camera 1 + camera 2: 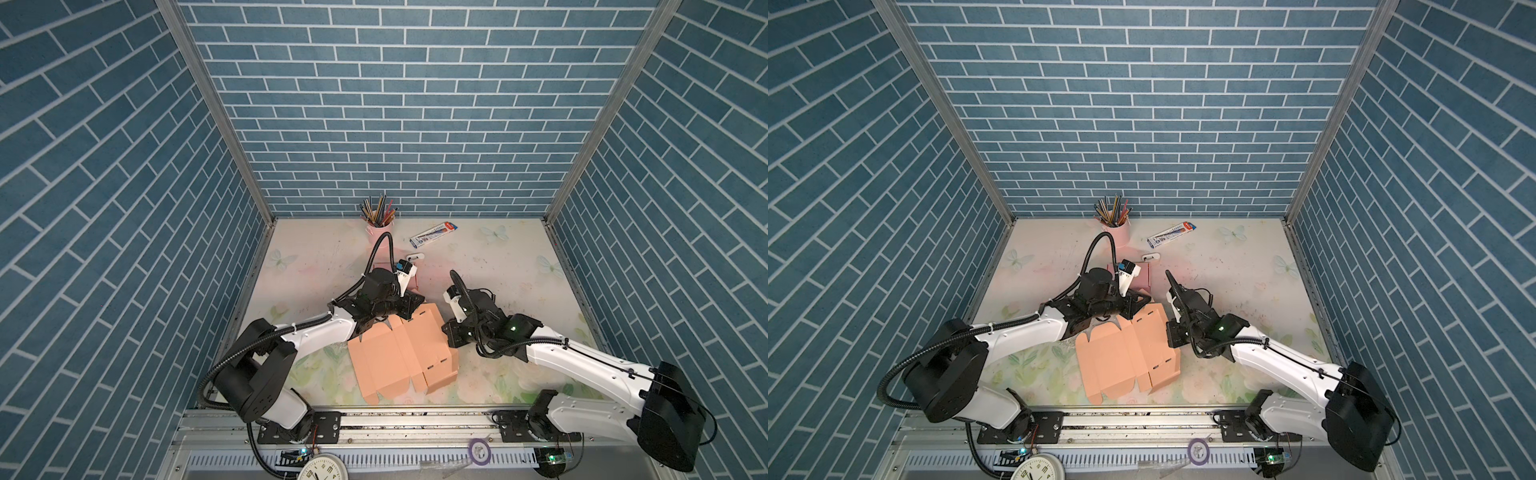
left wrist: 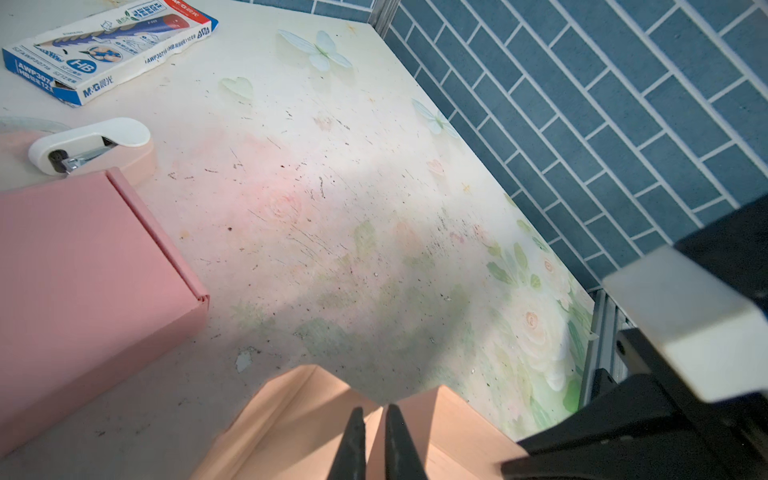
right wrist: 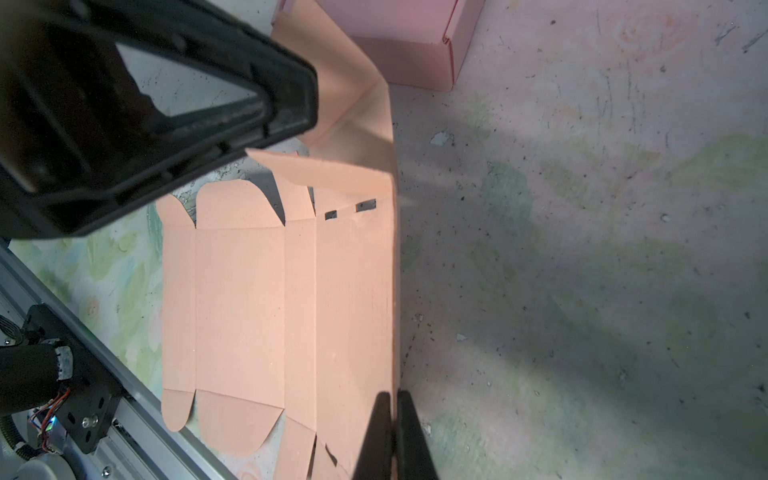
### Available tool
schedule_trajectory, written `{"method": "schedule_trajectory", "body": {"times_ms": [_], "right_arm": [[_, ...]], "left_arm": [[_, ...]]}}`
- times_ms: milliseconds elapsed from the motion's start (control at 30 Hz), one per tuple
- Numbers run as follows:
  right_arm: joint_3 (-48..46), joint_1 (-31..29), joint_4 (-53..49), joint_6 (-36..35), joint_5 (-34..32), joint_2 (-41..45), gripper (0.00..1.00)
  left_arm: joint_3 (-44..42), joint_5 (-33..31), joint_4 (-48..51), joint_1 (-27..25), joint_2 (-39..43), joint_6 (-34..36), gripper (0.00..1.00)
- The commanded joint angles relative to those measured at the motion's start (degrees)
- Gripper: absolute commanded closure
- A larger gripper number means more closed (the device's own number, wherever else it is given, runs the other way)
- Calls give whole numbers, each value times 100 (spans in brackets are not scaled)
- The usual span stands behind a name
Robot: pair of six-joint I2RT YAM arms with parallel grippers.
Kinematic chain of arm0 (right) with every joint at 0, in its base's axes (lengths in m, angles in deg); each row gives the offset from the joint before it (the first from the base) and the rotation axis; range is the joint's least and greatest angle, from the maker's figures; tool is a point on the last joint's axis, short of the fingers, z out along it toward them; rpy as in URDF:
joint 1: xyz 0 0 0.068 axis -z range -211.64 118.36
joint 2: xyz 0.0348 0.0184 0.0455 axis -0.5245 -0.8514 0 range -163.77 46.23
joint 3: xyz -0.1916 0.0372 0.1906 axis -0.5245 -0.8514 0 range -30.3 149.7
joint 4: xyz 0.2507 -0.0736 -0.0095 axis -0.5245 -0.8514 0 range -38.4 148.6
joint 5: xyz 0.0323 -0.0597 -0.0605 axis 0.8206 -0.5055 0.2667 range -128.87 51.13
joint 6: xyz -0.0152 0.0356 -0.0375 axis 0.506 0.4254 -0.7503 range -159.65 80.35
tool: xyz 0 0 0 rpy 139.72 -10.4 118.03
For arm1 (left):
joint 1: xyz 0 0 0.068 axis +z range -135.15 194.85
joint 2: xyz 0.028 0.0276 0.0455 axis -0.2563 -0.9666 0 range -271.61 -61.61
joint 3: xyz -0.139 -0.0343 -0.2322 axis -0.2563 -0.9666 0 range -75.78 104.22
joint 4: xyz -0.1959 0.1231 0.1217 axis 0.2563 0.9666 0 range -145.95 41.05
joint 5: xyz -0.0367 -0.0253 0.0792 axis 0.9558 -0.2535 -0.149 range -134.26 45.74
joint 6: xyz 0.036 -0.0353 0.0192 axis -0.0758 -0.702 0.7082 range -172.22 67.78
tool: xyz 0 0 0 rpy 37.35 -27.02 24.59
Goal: Fold the paper box
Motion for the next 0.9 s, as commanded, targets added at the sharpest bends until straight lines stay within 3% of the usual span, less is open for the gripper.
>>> {"method": "schedule_trajectory", "body": {"times_ms": [0,500,700,867], "right_arm": [[237,-40,-97,-191,-94,-1,100],[241,-57,-251,-327,-224,-77,100],[223,-54,-352,-449,-300,-94,100],[219,-61,-365,-530,-269,-118,100]], "left_arm": [[-141,31,37,-66,73,36,87],[-391,-23,-86,-280,183,-68,87],[-872,130,-352,247,271,-418,86],[-1023,-7,-119,501,371,-271,74]]}}
